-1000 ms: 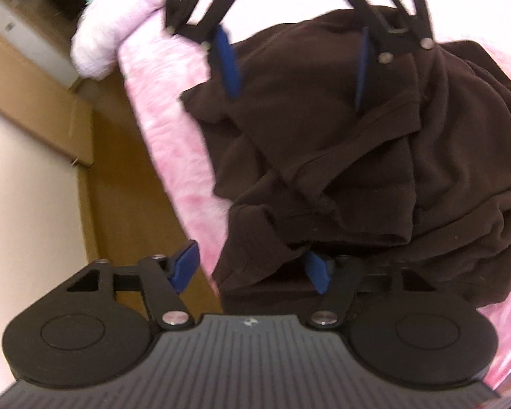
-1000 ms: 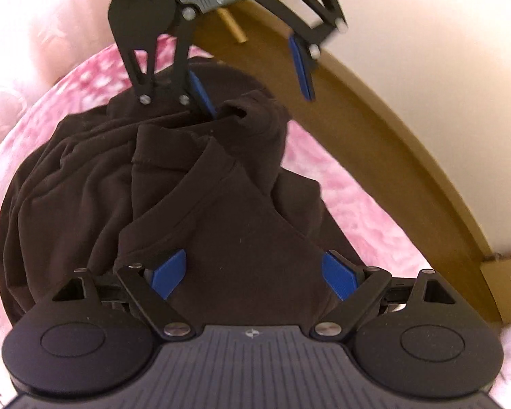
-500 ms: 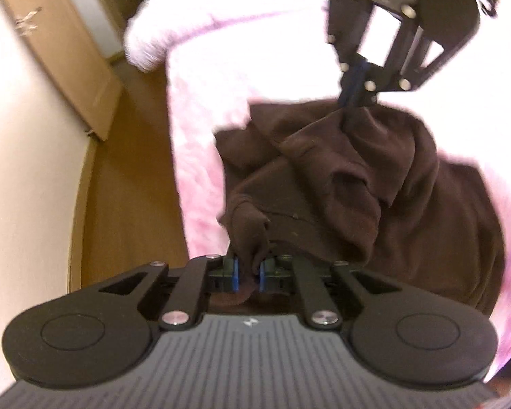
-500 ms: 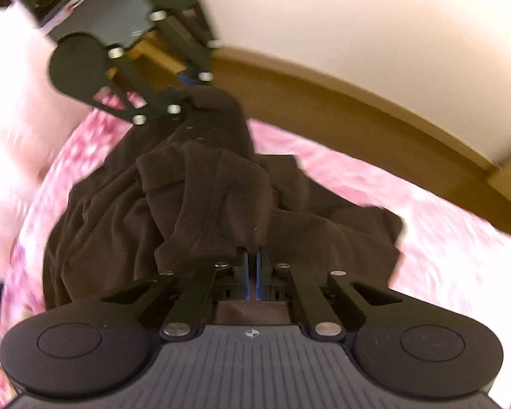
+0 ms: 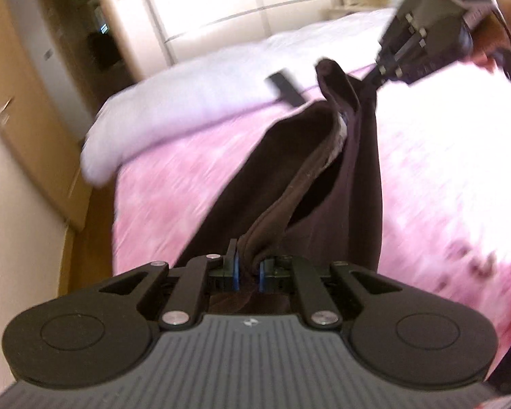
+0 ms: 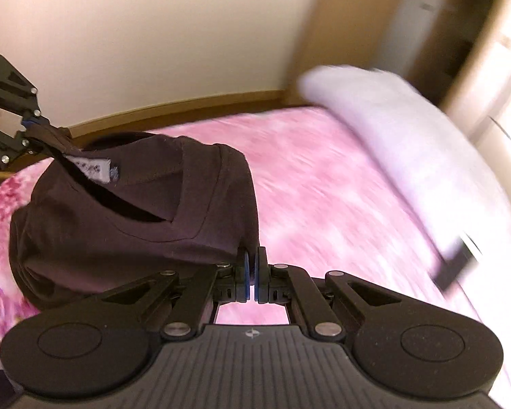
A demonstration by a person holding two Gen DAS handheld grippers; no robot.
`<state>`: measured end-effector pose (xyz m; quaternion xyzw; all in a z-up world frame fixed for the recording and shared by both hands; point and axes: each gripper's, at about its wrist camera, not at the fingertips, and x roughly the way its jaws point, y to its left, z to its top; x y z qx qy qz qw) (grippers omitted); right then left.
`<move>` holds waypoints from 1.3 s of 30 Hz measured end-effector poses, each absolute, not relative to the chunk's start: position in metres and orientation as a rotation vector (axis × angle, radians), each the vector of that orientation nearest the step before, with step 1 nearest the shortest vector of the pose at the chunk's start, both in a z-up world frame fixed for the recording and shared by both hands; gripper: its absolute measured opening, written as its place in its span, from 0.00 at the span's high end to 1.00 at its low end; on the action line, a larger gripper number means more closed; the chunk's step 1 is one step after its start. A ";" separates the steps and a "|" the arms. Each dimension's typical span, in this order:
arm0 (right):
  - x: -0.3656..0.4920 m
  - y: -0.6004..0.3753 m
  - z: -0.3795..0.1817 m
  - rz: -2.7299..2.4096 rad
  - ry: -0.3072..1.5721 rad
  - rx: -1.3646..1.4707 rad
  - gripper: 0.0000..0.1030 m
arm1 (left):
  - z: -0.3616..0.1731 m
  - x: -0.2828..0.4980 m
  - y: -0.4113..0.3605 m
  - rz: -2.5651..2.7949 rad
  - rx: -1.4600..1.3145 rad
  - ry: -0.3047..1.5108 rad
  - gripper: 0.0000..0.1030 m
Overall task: Fold clothes
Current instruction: 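Grasp the shirt collar with the left gripper while the right gripper grasps the shirt, then lift the shirt up with both grippers and shake it open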
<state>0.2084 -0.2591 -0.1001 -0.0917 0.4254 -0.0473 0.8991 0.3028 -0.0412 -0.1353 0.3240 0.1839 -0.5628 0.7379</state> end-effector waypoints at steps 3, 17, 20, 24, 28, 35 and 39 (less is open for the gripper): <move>0.132 -0.286 -0.091 -0.197 0.861 -0.106 1.00 | -0.113 0.246 -0.078 -1.308 0.712 0.360 0.93; -0.242 -0.358 -0.005 -0.840 0.713 0.070 1.00 | -0.029 -0.025 -0.240 -1.887 0.638 0.214 0.93; -0.282 -0.338 0.021 -0.994 0.665 0.048 1.00 | -0.005 -0.058 -0.254 -1.978 0.613 0.151 0.93; -0.298 -0.306 0.055 -1.170 0.594 -0.017 1.00 | 0.030 -0.065 -0.270 -2.033 0.540 0.032 0.93; -0.294 -0.283 0.091 -1.257 0.507 -0.129 1.00 | 0.073 -0.062 -0.274 -2.028 0.435 -0.103 0.93; -0.280 -0.312 0.117 -1.245 0.390 -0.250 1.00 | 0.098 -0.042 -0.304 -1.892 0.403 -0.168 0.93; -0.276 -0.371 0.099 -1.190 0.384 -0.233 1.00 | 0.080 -0.051 -0.342 -1.792 0.478 -0.162 0.93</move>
